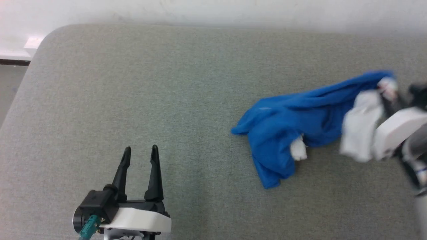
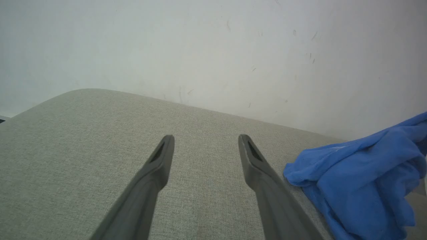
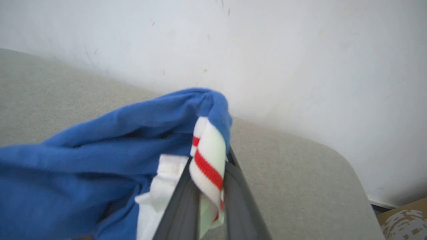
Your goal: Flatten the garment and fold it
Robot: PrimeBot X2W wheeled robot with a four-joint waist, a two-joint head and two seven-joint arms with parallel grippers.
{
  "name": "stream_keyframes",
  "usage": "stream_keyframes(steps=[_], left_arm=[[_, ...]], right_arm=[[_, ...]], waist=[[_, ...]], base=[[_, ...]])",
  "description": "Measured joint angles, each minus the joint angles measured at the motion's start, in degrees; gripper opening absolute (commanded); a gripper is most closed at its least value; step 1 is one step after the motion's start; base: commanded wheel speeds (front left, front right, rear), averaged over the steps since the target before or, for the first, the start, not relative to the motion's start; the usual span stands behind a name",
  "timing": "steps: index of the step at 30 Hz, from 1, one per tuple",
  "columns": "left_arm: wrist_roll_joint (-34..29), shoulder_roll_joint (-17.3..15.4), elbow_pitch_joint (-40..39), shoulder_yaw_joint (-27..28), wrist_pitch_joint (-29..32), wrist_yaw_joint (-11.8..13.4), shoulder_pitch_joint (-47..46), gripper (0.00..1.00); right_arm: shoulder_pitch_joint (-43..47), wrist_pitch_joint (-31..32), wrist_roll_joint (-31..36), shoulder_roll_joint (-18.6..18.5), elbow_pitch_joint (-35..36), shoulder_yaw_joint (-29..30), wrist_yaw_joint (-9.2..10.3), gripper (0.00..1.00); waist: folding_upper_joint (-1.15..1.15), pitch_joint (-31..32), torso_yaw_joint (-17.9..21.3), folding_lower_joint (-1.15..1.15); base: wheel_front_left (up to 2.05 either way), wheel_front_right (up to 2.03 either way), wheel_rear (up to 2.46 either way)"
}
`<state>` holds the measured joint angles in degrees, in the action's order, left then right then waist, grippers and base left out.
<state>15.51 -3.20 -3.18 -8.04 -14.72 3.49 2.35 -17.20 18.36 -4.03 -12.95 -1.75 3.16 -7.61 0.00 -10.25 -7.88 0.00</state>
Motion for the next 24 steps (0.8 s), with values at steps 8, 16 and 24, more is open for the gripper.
stream_keyframes(steps=[8,16,24], left_arm=[[-0.49,0.09,0.27,-0.46,0.0,-0.51,-0.14,1.0],[-1.24,0.15,0.67,-0.09,-0.01,-0.92,-0.12,1.0],[-2.03,0.19,1.54,0.46,-0.01,-1.52,-0.11,1.0]], right_arm=[[-3.43,0.54,2.1,-12.51,0.64,2.44,0.0,0.0],[14.54,3.78,1.53,-11.59,-7.25,7.13,0.0,0.04],[15.32,-1.4,1.31,-6.38,-4.55,9.44,0.0,1.0]], waist=[[0.0,-0.6,0.29,0.0],[0.0,-1.19,-0.83,0.0],[0.0,-0.05,0.13,0.0]], base=[[0.0,0.0,0.0],[0.0,0.0,0.0],[0.0,0.0,0.0]])
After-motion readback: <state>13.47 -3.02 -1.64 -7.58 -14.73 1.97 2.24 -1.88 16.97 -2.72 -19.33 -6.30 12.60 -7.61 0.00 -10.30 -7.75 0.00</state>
